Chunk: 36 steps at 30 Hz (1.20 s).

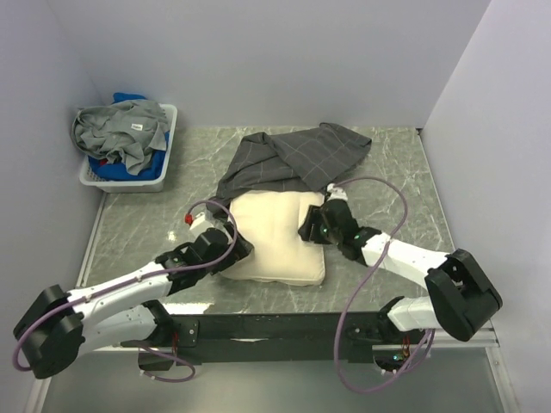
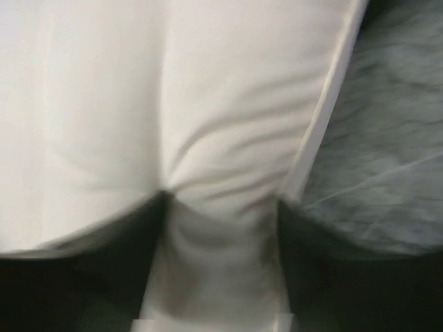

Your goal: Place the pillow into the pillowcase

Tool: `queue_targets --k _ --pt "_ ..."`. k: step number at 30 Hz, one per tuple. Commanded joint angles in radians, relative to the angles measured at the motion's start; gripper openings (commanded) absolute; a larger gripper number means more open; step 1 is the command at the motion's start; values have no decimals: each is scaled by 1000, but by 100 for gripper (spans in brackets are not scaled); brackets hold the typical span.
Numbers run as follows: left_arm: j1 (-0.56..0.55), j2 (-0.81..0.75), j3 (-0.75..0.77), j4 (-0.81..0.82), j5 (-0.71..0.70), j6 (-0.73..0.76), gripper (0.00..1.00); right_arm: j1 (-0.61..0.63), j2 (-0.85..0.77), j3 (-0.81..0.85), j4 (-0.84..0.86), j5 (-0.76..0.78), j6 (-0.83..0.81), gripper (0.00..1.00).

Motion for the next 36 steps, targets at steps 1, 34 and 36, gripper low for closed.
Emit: queue_targets --k 1,34,36 --pt "10 92 10 89 -1 -36 97 187 -5 -77 158 -33 205 30" --pt "374 -88 -42 9 111 150 99 166 2 393 -455 390 -132 86" --pt "374 -63 -58 40 137 150 99 141 46 427 -486 427 -116 85"
